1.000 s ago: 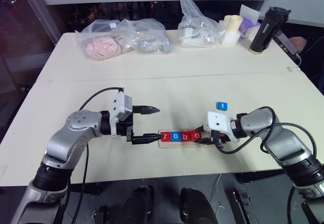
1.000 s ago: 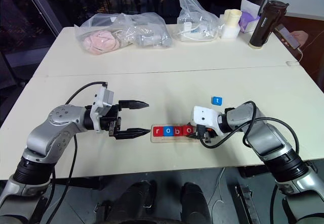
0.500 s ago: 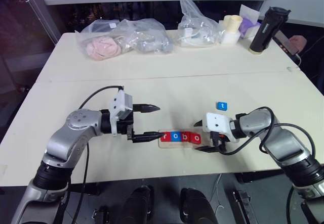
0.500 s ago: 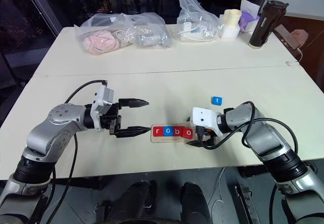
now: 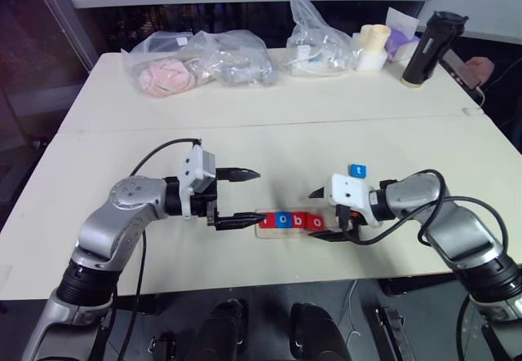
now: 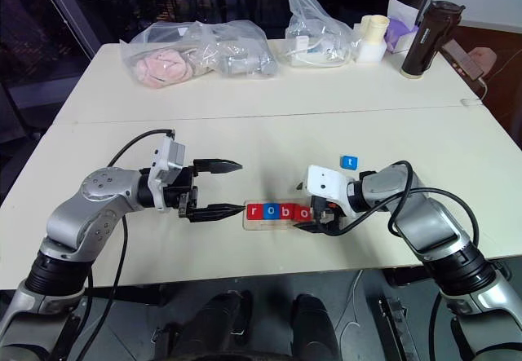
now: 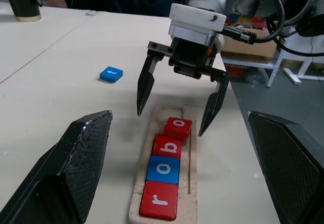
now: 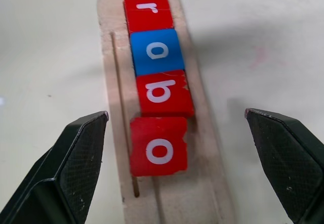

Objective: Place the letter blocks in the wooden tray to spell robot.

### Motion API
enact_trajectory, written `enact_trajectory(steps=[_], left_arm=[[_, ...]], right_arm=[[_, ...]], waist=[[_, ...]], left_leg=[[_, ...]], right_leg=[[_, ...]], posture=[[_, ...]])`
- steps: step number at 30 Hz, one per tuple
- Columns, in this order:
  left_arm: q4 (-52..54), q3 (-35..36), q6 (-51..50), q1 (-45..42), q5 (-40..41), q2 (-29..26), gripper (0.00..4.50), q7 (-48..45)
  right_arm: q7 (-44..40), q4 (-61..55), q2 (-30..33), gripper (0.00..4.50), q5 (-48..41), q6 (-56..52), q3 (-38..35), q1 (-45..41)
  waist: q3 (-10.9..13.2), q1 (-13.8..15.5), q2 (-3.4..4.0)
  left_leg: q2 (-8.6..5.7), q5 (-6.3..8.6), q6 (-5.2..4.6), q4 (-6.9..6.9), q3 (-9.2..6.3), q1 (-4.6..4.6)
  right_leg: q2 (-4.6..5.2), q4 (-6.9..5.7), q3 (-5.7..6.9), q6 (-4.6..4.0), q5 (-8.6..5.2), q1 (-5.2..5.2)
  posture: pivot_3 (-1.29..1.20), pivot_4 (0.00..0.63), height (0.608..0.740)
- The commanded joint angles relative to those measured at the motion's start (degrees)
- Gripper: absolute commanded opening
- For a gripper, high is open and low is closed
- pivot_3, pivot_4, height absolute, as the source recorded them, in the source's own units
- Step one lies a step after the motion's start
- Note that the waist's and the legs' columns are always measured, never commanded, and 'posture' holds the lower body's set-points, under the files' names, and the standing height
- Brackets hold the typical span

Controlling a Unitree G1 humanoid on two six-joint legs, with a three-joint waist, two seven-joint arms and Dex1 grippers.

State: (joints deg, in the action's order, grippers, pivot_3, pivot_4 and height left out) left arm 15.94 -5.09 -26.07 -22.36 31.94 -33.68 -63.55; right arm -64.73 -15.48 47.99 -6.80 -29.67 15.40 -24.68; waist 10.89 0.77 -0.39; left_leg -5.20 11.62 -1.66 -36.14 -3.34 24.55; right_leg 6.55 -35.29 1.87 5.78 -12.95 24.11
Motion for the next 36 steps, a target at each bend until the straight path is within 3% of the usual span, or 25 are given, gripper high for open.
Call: enact_trajectory(steps=[1, 12, 30, 36], left_arm=[[1.0, 0.44, 0.31, -0.8, 0.41, -0.13, 4.5, -0.03], [0.71, 0.27, 0.47, -1.16, 0.2, 0.2, 4.5, 0.17], [0.1, -0.14, 1.06, -1.54, -0.18, 0.87, 4.5, 0.02], [-0.17, -0.16, 1.25, -1.68, -0.24, 1.0, 4.5, 0.07]], right_arm=[[1.07, 0.74, 0.1, 4.47, 1.65, 1.81, 0.13, -0.24], [0.66, 5.5, 0.74, 4.47, 4.28, 6.24, 0.22, -1.09], [-0.62, 2.23, 2.77, 4.47, 0.31, 2.22, -5.09, -1.78], [8.45, 8.11, 0.84, 4.47, 2.57, -0.77, -9.34, -4.9]], waist=[[0.0, 0.0, 0.0], [0.0, -0.01, 0.0], [0.0, 0.0, 0.0], [0.0, 0.0, 0.0]], left_leg=[[0.0, 0.0, 0.0, 0.0, 0.0, 0.0], [0.0, -0.01, 0.0, 0.0, 0.0, -0.01], [0.0, -0.02, 0.0, -0.01, 0.0, -0.02], [0.0, -0.02, 0.01, -0.03, 0.0, -0.02]], right_leg=[[0.0, 0.0, 0.0, 0.0, 0.0, 0.0], [-0.01, -0.02, 0.0, 0.02, 0.01, 0.0], [-0.01, -0.04, -0.01, 0.02, 0.01, 0.0], [-0.01, -0.04, -0.01, 0.01, 0.01, -0.01]], posture=[[0.0, 0.15, 0.738], [0.0, 0.15, 0.738], [0.0, 0.15, 0.738], [0.0, 0.15, 0.738]])
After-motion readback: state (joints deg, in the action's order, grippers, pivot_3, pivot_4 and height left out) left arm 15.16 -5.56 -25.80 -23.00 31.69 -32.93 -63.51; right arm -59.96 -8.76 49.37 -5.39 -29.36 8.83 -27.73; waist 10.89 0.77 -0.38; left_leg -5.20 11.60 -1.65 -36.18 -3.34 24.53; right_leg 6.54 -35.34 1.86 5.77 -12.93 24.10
